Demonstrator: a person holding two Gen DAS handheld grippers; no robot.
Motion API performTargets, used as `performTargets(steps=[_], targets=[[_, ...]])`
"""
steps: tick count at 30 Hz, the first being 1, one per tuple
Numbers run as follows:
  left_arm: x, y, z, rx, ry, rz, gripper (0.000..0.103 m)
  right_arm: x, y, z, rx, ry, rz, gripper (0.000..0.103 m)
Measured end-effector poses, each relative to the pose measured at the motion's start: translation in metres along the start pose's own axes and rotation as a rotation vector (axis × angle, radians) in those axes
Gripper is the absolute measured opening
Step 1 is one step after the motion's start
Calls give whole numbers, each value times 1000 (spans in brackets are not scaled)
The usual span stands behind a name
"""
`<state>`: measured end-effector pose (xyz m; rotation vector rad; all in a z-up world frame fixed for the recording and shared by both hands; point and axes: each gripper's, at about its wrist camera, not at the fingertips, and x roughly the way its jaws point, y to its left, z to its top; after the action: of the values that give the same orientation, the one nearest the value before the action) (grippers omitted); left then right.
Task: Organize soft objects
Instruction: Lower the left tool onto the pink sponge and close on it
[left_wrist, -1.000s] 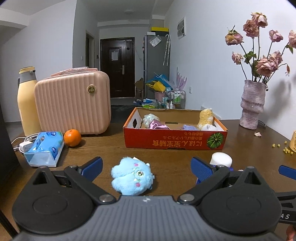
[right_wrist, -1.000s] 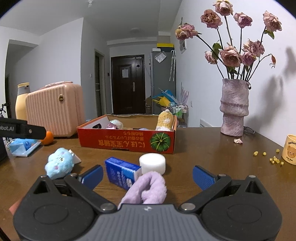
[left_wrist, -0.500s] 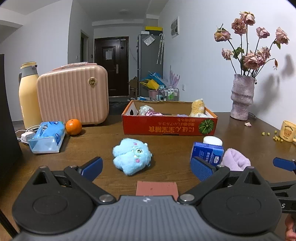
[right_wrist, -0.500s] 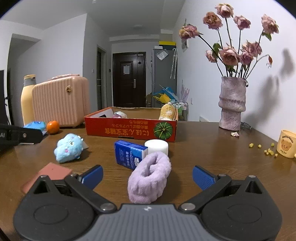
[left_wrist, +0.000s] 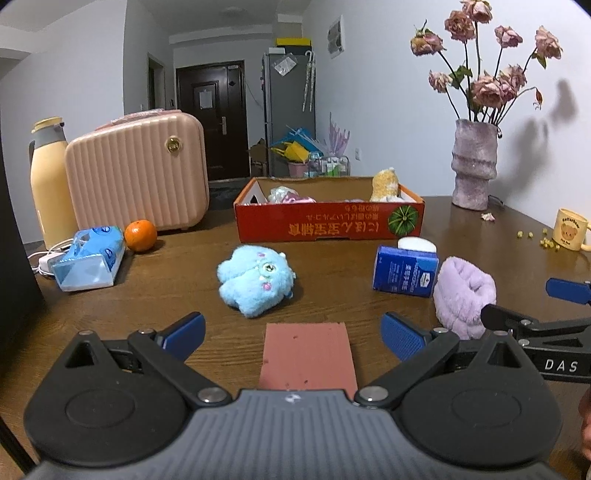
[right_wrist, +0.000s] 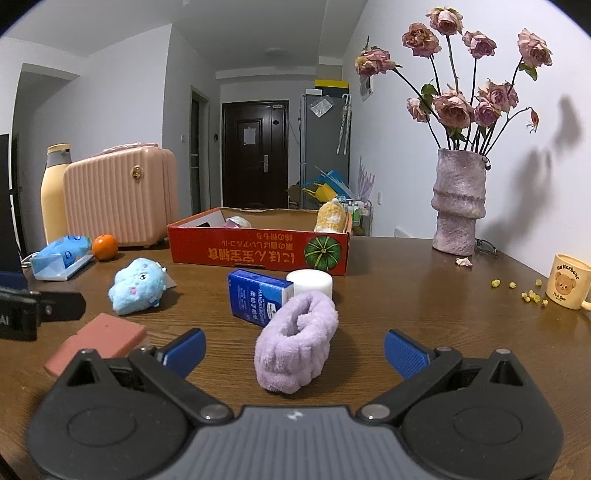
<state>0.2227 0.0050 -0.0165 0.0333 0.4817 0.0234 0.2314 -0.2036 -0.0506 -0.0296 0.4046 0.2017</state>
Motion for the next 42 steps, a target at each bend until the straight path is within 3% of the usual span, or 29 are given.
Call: performTargets(steps=[24,31,42], targets=[[68,-10,-25,26,270,2,103,6,-10,-1,42,43,-23,103],[75,-1,-26,-29,304,-16,103,7,-10,-1,47,46,-23,103],[75,-1,-25,-33,303,-12,103,10,-10,-1,47,62,-35,103]])
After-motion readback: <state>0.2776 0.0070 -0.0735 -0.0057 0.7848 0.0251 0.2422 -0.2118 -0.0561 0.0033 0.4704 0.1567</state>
